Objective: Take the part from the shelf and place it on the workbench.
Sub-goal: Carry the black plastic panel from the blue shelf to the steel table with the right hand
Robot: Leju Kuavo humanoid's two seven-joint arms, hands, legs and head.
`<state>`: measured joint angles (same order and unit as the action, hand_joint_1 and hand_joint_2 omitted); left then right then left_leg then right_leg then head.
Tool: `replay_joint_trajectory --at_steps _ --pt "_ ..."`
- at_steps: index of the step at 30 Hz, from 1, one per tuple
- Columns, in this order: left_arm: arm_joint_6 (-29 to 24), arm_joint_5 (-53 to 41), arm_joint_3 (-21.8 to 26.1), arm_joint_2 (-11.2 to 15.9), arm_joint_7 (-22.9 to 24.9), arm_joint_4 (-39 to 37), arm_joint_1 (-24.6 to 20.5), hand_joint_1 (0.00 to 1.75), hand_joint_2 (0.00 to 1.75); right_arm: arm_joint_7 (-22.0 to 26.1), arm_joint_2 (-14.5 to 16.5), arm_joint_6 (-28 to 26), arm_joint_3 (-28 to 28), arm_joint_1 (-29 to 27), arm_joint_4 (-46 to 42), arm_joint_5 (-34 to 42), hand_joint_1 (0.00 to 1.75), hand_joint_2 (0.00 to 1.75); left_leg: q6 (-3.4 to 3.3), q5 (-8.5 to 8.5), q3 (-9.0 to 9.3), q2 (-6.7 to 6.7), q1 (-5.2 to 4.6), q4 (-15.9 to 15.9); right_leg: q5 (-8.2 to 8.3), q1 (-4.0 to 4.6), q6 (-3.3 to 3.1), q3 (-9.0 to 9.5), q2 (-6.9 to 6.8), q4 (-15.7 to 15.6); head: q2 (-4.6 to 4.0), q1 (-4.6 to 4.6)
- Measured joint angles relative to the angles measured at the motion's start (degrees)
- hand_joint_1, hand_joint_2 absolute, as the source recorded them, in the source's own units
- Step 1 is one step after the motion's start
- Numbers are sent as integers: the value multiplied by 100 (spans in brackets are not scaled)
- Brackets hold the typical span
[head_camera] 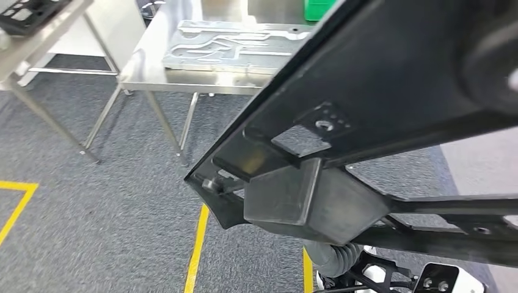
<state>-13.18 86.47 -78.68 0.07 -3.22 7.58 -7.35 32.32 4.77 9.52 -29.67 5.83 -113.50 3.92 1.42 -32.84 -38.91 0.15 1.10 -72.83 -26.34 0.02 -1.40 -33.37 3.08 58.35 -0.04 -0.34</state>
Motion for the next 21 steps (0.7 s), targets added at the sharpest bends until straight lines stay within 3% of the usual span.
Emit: replay_joint_trajectory --at_steps 2,3,5,7,9,11,13,14,15,17,18,19,21 --pt "-2 1 -1 10 0 -3 0 0 175 1 2 13 7 1 2 4 175 175 -81 432 322 -171 -5 766 -32 25 7 36 137 21 0 6" --pt "-3 2 -1 16 1 -5 5 0 175 1 3 22 13 5 2 7 175 175 -117 549 459 -276 -7 1090 -45 26 22 34 200 36 0 9" --pt "-9 4 -1 25 8 -11 7 0 175 1 10 46 24 8 4 8 175 175 -164 573 567 -398 -26 1352 -50 1 75 1 290 46 0 14" --pt "-15 6 -1 12 13 -10 -5 0 175 1 17 67 40 8 2 9 175 175 -198 594 603 -330 -22 1422 -51 -20 141 -11 329 34 0 12" --pt "-10 18 -1 2 1 -11 -13 0 175 1 20 81 66 19 -1 10 175 175 -255 627 665 -256 18 1512 -182 1 208 -77 129 214 0 42" --pt "13 37 -1 3 -28 -13 -4 0 175 2 21 91 85 29 0 10 175 175 -289 633 705 -183 32 1555 -495 -12 271 -372 -153 816 0 75" --pt "29 49 -1 3 -45 -13 14 0 175 1 21 97 102 20 2 10 175 175 -286 616 714 -110 31 1553 -708 -66 328 -740 -250 1461 0 77" --pt "31 52 -1 2 -44 -13 18 0 175 1 21 99 113 14 2 10 175 175 -276 603 723 -82 34 1550 -664 -94 352 -809 -266 1546 0 78" --pt "31 52 -1 0 -36 -13 18 0 175 1 21 102 122 12 2 10 175 175 -262 588 738 -62 39 1545 -512 -118 371 -757 -279 1404 0 78" --pt "28 50 -2 -7 -15 -13 10 0 175 1 25 104 131 13 2 10 175 175 -212 541 783 -43 50 1534 -105 -145 382 -382 -312 636 0 79" --pt "24 49 -4 -10 -5 -13 5 0 175 -1 27 108 132 13 1 8 175 175 -176 511 798 -39 45 1525 18 -136 367 -211 -322 290 0 77" --pt "20 46 -5 -11 2 -13 1 0 175 -4 31 115 134 14 0 6 175 175 -137 483 809 -36 38 1524 65 -121 339 -103 -327 67 0 76" --pt "11 40 -10 -11 10 -13 -2 0 175 -15 41 132 138 10 -2 -4 175 175 -57 439 830 -27 26 1545 25 -79 259 -70 -312 -16 0 72"
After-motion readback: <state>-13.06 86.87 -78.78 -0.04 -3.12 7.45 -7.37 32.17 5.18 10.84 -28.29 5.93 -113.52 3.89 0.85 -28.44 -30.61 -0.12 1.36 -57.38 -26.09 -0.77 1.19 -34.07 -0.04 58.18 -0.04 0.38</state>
